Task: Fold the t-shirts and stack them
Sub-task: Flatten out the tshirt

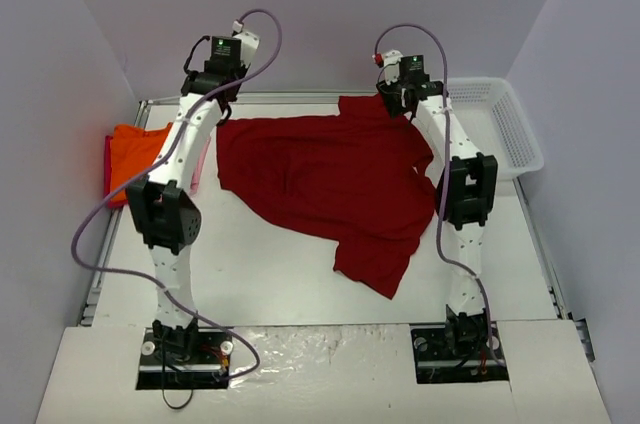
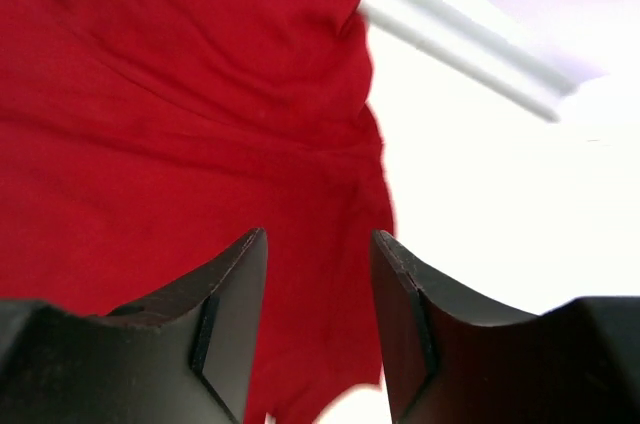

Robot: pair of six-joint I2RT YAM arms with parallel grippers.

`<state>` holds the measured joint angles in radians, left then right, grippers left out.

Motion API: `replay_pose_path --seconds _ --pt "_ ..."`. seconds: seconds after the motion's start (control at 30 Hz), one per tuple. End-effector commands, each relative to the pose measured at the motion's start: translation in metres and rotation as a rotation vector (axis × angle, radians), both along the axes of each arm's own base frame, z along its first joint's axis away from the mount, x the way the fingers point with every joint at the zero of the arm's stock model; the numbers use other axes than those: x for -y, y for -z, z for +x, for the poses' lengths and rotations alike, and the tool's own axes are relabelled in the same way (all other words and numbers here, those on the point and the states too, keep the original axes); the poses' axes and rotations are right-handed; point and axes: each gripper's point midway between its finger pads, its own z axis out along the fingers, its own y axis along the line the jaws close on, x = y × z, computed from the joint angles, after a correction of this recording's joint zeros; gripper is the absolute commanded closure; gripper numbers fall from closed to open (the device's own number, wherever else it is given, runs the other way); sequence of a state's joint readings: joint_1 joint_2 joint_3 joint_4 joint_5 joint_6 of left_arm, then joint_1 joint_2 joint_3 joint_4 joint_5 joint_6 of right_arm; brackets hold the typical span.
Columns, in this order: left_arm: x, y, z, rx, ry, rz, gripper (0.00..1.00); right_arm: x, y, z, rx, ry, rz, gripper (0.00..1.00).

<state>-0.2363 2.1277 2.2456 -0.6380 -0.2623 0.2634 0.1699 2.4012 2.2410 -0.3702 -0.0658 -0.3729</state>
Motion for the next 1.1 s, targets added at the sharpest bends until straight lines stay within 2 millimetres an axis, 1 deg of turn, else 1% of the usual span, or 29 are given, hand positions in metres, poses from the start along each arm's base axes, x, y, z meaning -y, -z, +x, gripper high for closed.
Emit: replay_pose_path --seconds 0.0,0.03,0.07,0.1,0.13,0.17,0.23,0.27,0.33,0.37,0.4,0.43,0.47,0.5,0.53,0.57,0.6,0.67,0.83,0.97,1.0,1.03,1.07 --pt "0.009 -0.05 -0.034 0.063 0.049 0.011 0.69 -0.008 -0.104 -0.014 0.17 -0.007 0.049 0.58" --pt "0.009 -0.031 -0.044 0.008 0.068 0.022 0.67 -0.009 -0.093 -0.024 0.135 -0.02 0.046 0.58" --pt "0.008 -0.042 -0.057 0.02 0.085 0.025 0.65 -0.007 -0.112 -0.035 0.159 -0.033 0.047 0.58" --pt "0.012 -0.035 -0.065 -0.005 0.123 0.015 0.61 -0.008 -0.112 -0.043 0.149 -0.05 0.046 0.58" --pt "0.012 -0.027 -0.074 -0.032 0.146 0.018 0.59 -0.006 -0.109 -0.052 0.136 -0.055 0.041 0.57" --pt "0.01 -0.008 -0.09 -0.087 0.165 0.031 0.58 -0.002 -0.103 -0.07 0.104 -0.067 0.026 0.57" --pt "0.011 0.016 -0.107 -0.153 0.205 0.031 0.55 0.001 -0.095 -0.09 0.07 -0.082 0.021 0.56" --pt "0.007 0.041 -0.123 -0.216 0.224 0.047 0.54 0.004 -0.084 -0.111 0.03 -0.091 0.02 0.56" --pt "0.007 0.063 -0.137 -0.259 0.256 0.047 0.52 0.008 -0.075 -0.13 -0.002 -0.104 0.004 0.56" --pt "0.001 0.086 -0.152 -0.311 0.274 0.07 0.52 0.012 -0.065 -0.148 -0.034 -0.108 -0.003 0.55" --pt "-0.001 0.094 -0.153 -0.303 0.278 0.077 0.51 0.014 -0.061 -0.156 -0.048 -0.117 -0.014 0.55" --pt "-0.005 0.099 -0.155 -0.305 0.287 0.094 0.5 0.016 -0.062 -0.165 -0.055 -0.119 -0.017 0.55" --pt "-0.008 0.109 -0.158 -0.318 0.289 0.102 0.5 0.017 -0.054 -0.172 -0.078 -0.122 -0.018 0.55" --pt "-0.011 0.123 -0.161 -0.334 0.295 0.11 0.5 0.018 -0.041 -0.182 -0.117 -0.132 -0.023 0.55" --pt "-0.013 0.13 -0.162 -0.345 0.305 0.122 0.49 0.017 -0.037 -0.189 -0.138 -0.135 -0.018 0.55" --pt "-0.013 0.135 -0.162 -0.352 0.315 0.126 0.48 0.017 -0.032 -0.193 -0.151 -0.134 -0.014 0.55" --pt "-0.014 0.142 -0.161 -0.355 0.319 0.131 0.48 0.017 -0.023 -0.199 -0.18 -0.135 -0.01 0.55" --pt "-0.015 0.15 -0.159 -0.369 0.327 0.148 0.48 0.016 -0.014 -0.204 -0.207 -0.132 0.002 0.56" --pt "-0.023 0.152 -0.144 -0.349 0.313 0.157 0.49 0.015 0.003 -0.21 -0.262 -0.135 0.006 0.57" --pt "-0.024 0.15 -0.134 -0.334 0.33 0.152 0.49 0.021 0.016 -0.209 -0.298 -0.117 -0.012 0.58" --pt "-0.024 0.151 -0.132 -0.339 0.333 0.149 0.49 0.024 0.018 -0.208 -0.305 -0.108 -0.02 0.59" --pt "-0.025 0.157 -0.13 -0.354 0.339 0.144 0.49 0.025 0.025 -0.208 -0.326 -0.105 -0.023 0.59" --pt "-0.024 0.156 -0.126 -0.351 0.344 0.141 0.5 0.027 0.026 -0.207 -0.333 -0.101 -0.027 0.6"
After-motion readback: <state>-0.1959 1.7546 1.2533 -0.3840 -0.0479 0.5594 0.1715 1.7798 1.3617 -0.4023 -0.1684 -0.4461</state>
